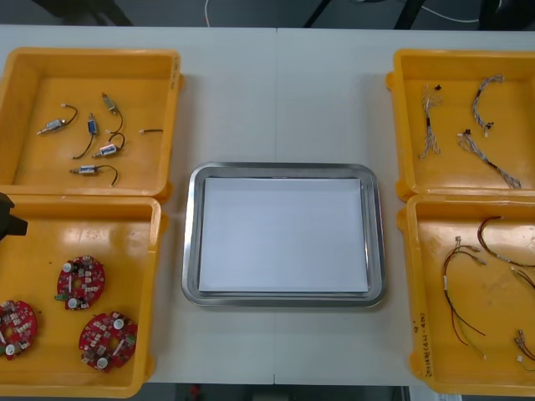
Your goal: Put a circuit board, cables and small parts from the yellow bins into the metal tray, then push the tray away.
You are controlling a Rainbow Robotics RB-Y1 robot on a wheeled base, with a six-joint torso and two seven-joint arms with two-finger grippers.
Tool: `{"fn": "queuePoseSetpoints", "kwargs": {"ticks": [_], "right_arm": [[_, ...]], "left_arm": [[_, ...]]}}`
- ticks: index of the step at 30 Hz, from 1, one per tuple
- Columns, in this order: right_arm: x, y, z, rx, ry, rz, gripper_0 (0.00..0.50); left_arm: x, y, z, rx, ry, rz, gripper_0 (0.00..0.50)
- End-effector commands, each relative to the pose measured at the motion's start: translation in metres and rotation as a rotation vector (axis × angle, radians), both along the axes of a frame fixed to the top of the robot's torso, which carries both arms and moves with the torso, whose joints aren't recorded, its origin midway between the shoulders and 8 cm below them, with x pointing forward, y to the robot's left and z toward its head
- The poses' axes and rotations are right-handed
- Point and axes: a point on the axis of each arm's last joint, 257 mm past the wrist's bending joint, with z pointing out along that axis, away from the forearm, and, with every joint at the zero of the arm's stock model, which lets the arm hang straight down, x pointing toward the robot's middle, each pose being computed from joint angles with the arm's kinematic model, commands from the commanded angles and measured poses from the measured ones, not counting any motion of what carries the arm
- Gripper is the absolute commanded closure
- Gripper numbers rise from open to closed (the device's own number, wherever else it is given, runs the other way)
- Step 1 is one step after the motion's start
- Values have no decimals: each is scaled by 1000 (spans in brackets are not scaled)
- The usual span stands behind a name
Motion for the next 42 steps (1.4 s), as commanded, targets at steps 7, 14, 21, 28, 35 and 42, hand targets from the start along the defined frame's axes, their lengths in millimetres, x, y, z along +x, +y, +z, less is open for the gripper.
{"fn": "queuePoseSetpoints", "kwargs": {"ticks": [7,14,21,28,35,42], "right_arm": [[2,10,3,-7,-13,27,0],[2,10,3,-7,-13,27,0],[2,10,3,-7,-13,27,0],[2,10,3,-7,-13,27,0],[2,10,3,-7,-13,27,0],[2,10,3,-7,-13,27,0]], "left_arm": [[4,2,16,72,-22,-66,0],[4,2,16,72,-22,-66,0],[4,2,16,72,-22,-66,0],[4,2,16,72,-22,-66,0],[4,2,16,72,-22,-66,0],[4,2,16,72,-22,-66,0]]}}
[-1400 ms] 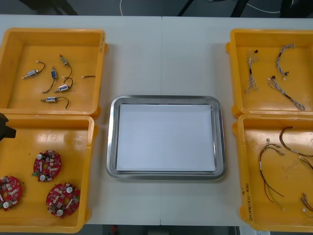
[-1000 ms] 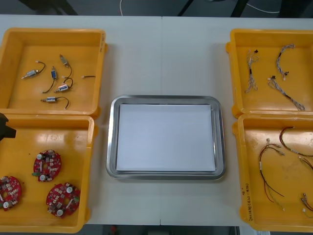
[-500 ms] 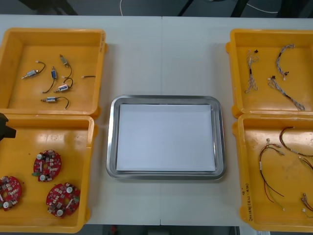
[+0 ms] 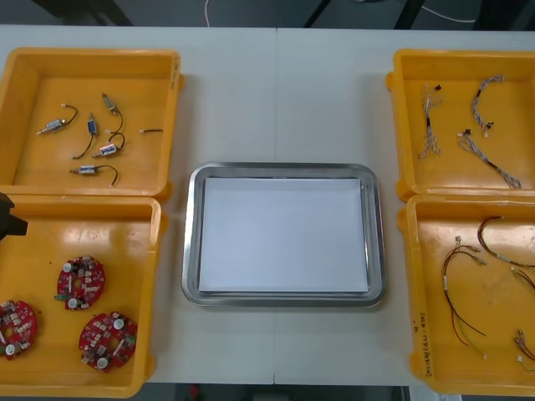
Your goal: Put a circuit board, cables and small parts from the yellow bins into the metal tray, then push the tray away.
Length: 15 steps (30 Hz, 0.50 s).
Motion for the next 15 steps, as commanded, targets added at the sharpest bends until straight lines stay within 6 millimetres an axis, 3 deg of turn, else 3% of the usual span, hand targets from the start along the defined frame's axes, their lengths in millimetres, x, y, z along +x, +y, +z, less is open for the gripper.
{"fn": "queuePoseSetpoints", "kwargs": {"ticks": [1,15], "right_arm": [[2,10,3,-7,-13,27,0],[2,10,3,-7,-13,27,0]], "left_arm": [[4,2,16,72,-22,-66,0],[4,2,16,72,-22,-66,0]]}}
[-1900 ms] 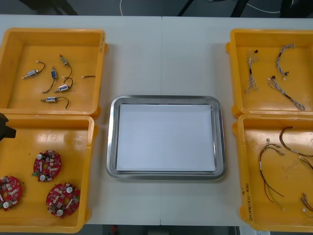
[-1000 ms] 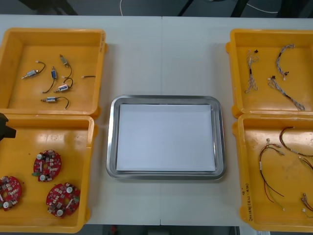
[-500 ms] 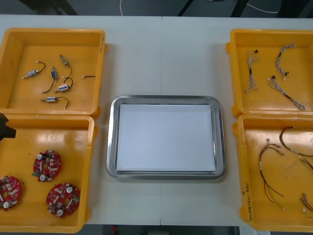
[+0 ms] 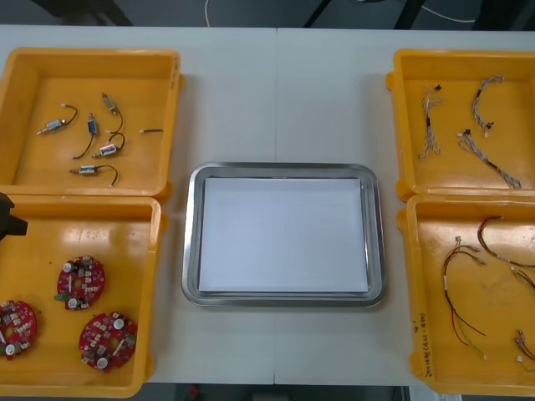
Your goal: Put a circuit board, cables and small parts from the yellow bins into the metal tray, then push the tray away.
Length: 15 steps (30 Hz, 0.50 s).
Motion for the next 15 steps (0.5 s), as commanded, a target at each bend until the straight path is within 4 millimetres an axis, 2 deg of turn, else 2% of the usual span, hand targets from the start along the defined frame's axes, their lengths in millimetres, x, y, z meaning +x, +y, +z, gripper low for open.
{"fn": "queuePoseSetpoints", "kwargs": {"ticks": [1,15], "right_arm": [[2,10,3,-7,-13,27,0],[2,10,3,-7,-13,27,0]], "left_arm": [[4,2,16,72,-22,-66,0],[4,2,16,72,-22,-66,0]]}}
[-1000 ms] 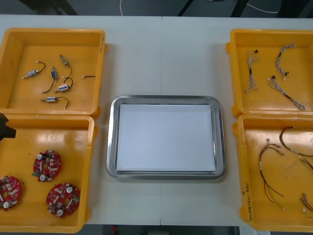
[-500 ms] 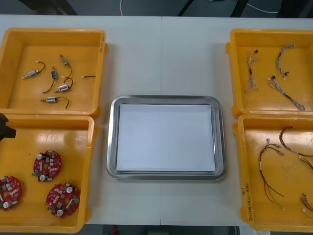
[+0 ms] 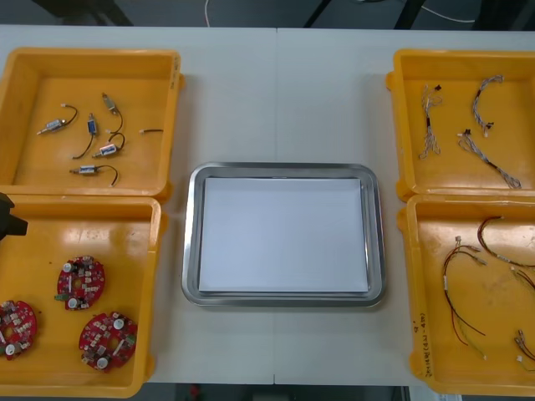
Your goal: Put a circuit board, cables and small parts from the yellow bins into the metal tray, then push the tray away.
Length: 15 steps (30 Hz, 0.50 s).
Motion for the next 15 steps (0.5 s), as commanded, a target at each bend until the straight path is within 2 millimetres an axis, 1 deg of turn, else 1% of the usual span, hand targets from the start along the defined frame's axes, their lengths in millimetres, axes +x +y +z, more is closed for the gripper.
{"fn": "queuePoseSetpoints", "kwargs": {"ticks": [1,15], "right_arm": [[2,10,3,-7,-13,27,0],[2,10,3,-7,-13,27,0]], "left_arm": [[4,2,16,72,-22,-66,0],[4,2,16,72,-22,-66,0]]}}
